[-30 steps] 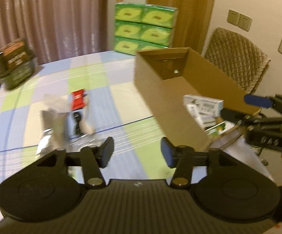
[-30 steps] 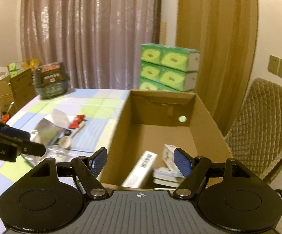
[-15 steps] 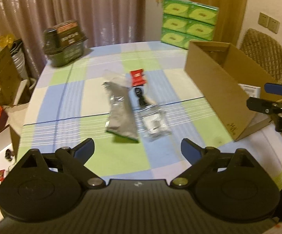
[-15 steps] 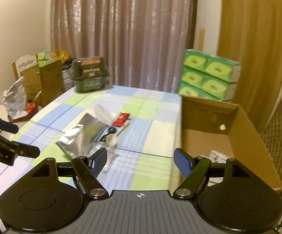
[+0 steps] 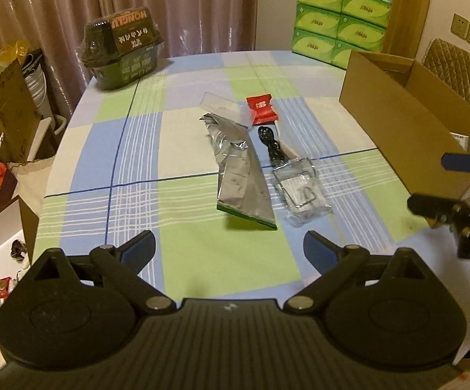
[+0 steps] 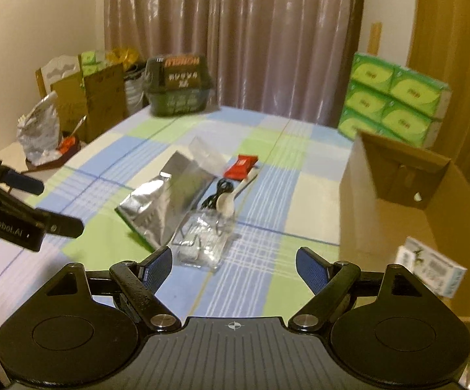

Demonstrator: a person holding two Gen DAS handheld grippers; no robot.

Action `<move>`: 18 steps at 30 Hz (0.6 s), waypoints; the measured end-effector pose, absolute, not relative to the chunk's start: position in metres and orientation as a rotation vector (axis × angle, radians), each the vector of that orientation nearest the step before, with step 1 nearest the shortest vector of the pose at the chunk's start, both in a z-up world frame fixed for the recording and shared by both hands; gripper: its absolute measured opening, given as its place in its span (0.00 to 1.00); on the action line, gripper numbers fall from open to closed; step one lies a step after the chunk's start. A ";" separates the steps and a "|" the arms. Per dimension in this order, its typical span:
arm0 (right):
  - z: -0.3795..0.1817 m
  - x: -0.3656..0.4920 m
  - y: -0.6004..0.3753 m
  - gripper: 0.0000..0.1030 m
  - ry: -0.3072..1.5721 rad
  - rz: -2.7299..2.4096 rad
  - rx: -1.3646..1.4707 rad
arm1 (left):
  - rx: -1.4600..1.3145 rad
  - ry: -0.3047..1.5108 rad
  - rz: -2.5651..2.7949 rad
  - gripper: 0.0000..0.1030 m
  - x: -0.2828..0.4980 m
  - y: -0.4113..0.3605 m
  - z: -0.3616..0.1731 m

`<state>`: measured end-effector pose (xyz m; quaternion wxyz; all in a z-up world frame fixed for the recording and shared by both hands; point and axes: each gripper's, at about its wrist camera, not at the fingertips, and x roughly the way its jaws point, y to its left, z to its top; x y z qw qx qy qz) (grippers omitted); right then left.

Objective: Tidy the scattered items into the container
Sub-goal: 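Withdraw both tools from the cardboard box back over the table, then grasp the silver foil bag with the left tool while the right tool grasps the clear plastic tray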

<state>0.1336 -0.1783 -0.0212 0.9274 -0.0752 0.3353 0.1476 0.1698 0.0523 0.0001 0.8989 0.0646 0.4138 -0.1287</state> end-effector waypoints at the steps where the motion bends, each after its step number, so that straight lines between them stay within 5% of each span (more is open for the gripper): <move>1: -0.026 0.137 -0.176 0.79 0.695 0.304 -0.155 | 0.132 0.859 -0.274 0.92 0.174 0.053 -0.003; 18: -0.093 0.199 -0.132 0.78 0.759 0.372 -0.223 | 0.142 0.922 -0.362 0.78 0.249 0.061 -0.062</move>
